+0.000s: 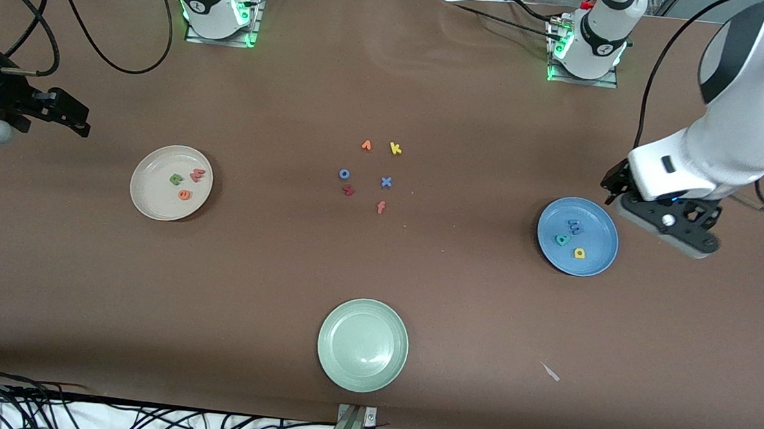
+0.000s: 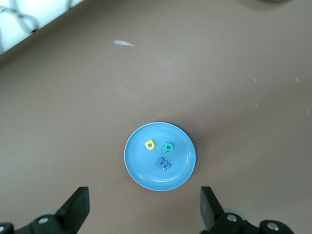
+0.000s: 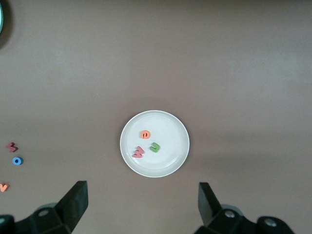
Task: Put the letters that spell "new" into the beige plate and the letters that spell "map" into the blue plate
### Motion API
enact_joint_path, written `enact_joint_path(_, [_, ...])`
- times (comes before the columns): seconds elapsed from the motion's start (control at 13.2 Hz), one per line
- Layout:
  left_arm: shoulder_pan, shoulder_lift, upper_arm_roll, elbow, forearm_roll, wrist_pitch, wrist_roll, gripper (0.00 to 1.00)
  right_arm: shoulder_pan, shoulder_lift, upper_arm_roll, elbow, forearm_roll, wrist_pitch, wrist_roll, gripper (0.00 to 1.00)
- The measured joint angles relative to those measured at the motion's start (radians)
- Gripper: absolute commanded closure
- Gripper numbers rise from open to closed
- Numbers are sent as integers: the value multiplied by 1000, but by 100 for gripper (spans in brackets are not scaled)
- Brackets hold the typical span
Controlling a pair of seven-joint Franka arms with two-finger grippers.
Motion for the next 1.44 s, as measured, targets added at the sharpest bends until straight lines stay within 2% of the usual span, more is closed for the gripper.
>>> enact_joint_path(0.23, [-12, -114, 23, -87, -59, -2, -205, 0, 0, 0, 0, 0, 0, 0, 0, 0])
enact_joint_path(0.45, [-16, -178, 46, -133, -79, -2, -251, 0, 0, 0, 0, 0, 0, 0, 0, 0])
enact_joint_path(0.68, [-17, -179, 89, -149, -104, -1, -252, 0, 0, 0, 0, 0, 0, 0, 0, 0])
enact_joint_path(1.21, [-15, -180, 95, -168, -139, -1, -260, 0, 0, 0, 0, 0, 0, 0, 0, 0])
enact_joint_path(1.44, [-11, -180, 100, -169, -139, -69, -260, 0, 0, 0, 0, -1, 0, 0, 0, 0])
